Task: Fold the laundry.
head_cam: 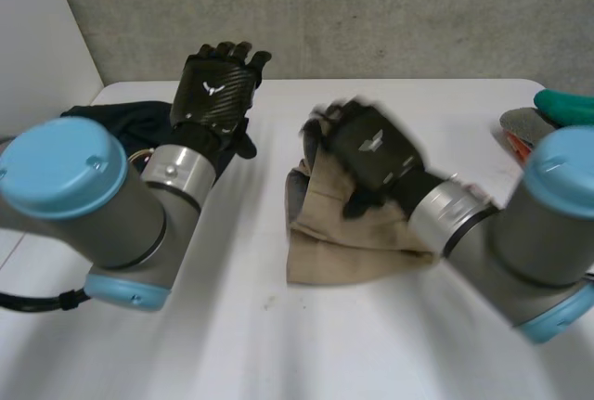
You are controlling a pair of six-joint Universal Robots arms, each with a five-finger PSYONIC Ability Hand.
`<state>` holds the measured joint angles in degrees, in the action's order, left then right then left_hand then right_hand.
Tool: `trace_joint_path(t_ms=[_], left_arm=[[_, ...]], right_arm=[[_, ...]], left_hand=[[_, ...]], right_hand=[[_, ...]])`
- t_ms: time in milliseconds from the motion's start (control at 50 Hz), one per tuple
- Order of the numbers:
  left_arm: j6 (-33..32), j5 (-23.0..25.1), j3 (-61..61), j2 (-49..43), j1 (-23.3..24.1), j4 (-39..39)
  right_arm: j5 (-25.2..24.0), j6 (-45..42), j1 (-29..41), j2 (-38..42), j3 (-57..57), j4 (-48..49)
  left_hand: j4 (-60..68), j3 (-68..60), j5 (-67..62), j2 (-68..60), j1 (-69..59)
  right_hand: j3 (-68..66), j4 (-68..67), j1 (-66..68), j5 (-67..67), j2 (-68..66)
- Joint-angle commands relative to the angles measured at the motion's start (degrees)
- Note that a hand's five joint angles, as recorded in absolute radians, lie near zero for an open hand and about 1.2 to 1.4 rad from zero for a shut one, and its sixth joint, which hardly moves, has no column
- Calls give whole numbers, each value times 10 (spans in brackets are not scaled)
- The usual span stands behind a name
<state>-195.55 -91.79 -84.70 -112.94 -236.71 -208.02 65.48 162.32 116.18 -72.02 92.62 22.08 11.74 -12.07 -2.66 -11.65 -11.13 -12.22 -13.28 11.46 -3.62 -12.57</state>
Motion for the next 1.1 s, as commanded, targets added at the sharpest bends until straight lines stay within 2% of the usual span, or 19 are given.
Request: trace_joint_path(t_ms=[20,60,160,260,340,500,680,800,900,1000,1080,1100], left_arm=[[40,2,127,-75,44,103],[42,4,173,-107,59,135],[41,4,253,-177,81,178],[42,3,320,-242,98,218],[39,-5,354,-286,99,279],[29,-49,343,-301,95,337],[-60,-46,328,-313,96,340],[-85,-45,329,-302,98,339],[-78,-32,327,-249,98,337],[-52,29,300,-185,92,337],[-34,85,253,-109,78,338],[-32,111,234,-73,69,338]], right_arm=[[42,210,-99,-53,-19,-59],[52,202,-109,-44,-35,-91],[75,170,-110,56,-135,-204],[76,139,-108,115,-204,-277],[66,117,-108,157,-231,-287],[56,51,-106,225,-255,-284],[89,-75,-99,300,-286,-283],[110,-91,-94,284,-293,-284],[105,-88,-85,224,-272,-274],[112,-60,-83,140,-197,-205],[107,-53,-89,81,-123,-168],[106,-53,-89,70,-109,-165]], left_hand=[[-17,21,27,16,11],[-17,21,27,16,11],[-17,21,27,16,11],[-10,14,19,9,4],[0,3,9,-1,-6],[0,3,9,-1,-6],[-10,14,19,9,4],[-17,20,26,16,11],[-17,21,27,16,11],[-17,20,26,16,11],[-17,21,27,16,11],[-17,21,27,16,11]], right_hand=[[22,33,-15,36,26],[22,33,-15,36,26],[22,33,-15,36,26],[22,33,-15,36,26],[22,33,-15,36,26],[22,33,-15,36,26],[22,33,-15,36,26],[22,33,-15,36,26],[22,33,-15,36,26],[22,33,-15,36,26],[22,33,-15,36,26],[22,33,-15,36,26]])
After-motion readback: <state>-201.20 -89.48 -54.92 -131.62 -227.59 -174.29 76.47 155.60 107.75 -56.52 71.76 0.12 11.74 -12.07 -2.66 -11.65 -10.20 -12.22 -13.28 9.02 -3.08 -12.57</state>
